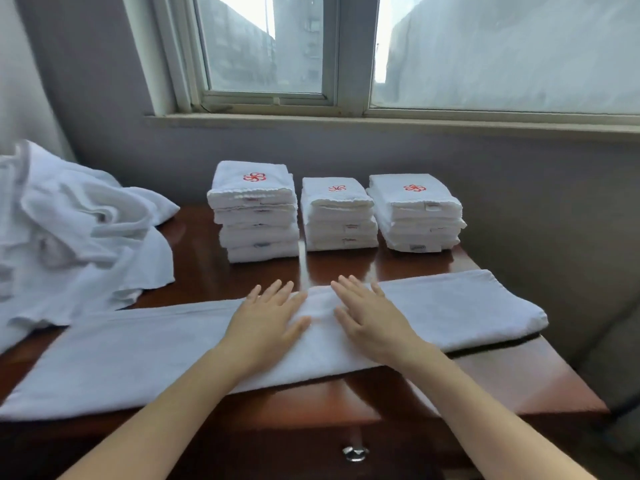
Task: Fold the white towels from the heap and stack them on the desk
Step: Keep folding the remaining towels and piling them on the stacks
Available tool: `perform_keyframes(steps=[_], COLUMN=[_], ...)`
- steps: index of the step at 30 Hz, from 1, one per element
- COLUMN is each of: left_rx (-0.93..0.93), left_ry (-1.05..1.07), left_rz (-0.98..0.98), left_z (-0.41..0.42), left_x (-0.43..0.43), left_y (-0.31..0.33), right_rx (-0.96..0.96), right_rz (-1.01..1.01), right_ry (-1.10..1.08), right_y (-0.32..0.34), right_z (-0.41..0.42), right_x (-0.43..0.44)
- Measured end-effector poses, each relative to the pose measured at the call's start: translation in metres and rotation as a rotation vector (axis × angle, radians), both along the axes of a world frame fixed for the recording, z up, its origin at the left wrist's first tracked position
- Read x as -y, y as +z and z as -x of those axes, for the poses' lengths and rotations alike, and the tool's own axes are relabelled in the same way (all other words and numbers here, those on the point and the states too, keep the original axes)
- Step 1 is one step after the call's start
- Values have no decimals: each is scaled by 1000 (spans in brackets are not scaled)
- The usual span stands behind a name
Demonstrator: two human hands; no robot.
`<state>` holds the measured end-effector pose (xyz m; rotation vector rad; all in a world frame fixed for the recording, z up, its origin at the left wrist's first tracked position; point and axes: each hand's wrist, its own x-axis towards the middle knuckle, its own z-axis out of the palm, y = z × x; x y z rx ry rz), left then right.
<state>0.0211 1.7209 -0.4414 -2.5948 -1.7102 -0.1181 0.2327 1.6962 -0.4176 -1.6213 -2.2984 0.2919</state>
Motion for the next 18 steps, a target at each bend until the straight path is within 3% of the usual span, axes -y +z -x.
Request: perform_keyframes(steps=[4,10,18], left_rx=[16,75,147], left_ry=[162,324,580], left_rz=[79,102,35], left_z=[53,113,198], left_x=[10,25,51], left_y=[-4,0,0], right_rx=[51,214,148], right_rz=[-10,72,6], right_ry=[151,141,370], right_y=[-12,-21,-17], right_z=[67,127,212], right_x=[-2,-16,-19])
